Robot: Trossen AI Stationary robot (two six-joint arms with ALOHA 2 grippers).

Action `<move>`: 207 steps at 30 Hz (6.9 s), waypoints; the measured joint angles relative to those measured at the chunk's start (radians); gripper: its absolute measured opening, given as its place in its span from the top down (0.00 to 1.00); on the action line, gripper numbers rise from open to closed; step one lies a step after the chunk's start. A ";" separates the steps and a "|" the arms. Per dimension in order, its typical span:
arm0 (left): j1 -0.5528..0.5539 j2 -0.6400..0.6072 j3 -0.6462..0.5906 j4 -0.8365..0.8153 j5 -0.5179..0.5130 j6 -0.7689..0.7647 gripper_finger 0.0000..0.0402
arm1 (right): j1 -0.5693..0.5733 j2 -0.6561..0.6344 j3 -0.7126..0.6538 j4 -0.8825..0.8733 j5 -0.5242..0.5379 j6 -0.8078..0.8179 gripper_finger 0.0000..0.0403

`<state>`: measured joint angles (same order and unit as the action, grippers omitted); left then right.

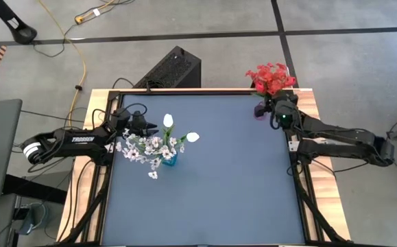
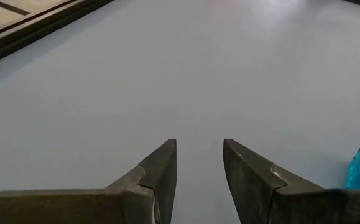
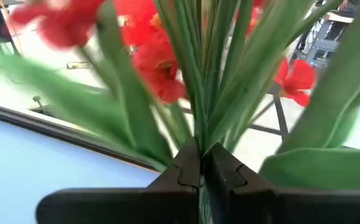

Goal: Sort flowers into vase by color
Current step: Put the red flowers into the purple vase, then return to Home Position

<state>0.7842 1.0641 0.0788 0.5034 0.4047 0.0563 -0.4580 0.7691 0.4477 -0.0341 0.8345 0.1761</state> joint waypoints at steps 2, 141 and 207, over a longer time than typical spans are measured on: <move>0.000 0.000 0.000 0.000 0.000 0.000 0.70 | 0.000 0.004 0.000 0.001 0.000 -0.001 0.90; -0.068 -0.872 -0.072 -0.433 -0.181 -0.336 0.70 | 0.422 -0.141 -0.436 0.366 -0.661 -0.027 0.89; -0.068 -0.855 -0.062 -0.469 -0.206 -0.359 0.70 | 0.396 -0.141 -0.436 0.326 -0.652 -0.026 0.88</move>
<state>0.7158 0.2092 0.0170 0.0341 0.1983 -0.3031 -0.0616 0.6277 0.0116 0.2916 0.1825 0.1497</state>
